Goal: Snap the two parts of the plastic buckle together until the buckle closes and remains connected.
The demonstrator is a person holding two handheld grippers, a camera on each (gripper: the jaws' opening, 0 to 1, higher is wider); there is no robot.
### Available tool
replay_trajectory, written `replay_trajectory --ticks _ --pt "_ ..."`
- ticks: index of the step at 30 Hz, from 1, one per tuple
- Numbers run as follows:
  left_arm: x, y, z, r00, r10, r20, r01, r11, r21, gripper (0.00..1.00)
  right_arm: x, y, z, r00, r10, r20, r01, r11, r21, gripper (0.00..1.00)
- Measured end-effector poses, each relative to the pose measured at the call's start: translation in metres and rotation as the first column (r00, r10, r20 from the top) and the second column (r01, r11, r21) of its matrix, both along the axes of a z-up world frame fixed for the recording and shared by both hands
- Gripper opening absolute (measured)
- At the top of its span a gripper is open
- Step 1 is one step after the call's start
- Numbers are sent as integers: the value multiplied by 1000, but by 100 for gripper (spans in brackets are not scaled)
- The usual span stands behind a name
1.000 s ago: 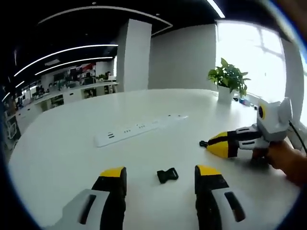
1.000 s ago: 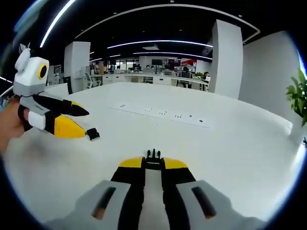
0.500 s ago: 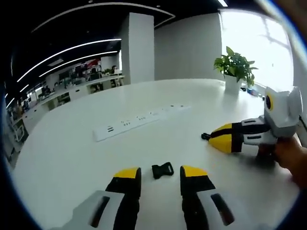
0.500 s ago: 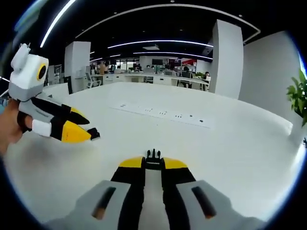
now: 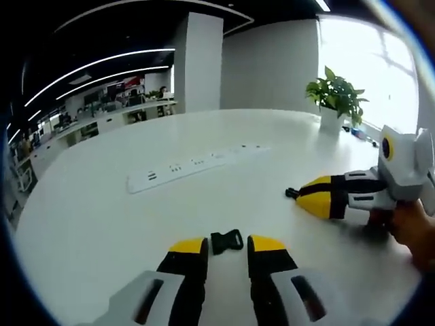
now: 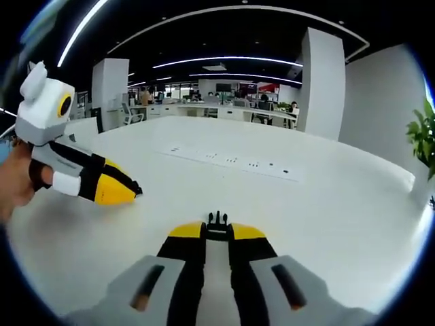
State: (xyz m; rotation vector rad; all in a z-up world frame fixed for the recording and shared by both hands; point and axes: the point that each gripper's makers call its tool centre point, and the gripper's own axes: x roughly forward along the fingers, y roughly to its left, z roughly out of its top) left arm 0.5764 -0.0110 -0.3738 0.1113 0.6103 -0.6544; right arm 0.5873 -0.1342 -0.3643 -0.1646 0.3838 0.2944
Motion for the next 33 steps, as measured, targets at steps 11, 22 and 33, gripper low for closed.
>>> replay_trajectory --ticks 11,22,33 --pt "1 -1 -4 1000 -26 13 26 999 22 17 -5 0 1 1000 0 2 0 1000 -1 12" --pt "-14 -10 -3 977 -214 12 213 975 62 17 -6 1 0 1000 2 1 -2 1000 2 12" --pt "-24 1 0 875 -483 -42 485 869 100 17 -4 1 -1 1000 7 1 -7 1000 3 12"
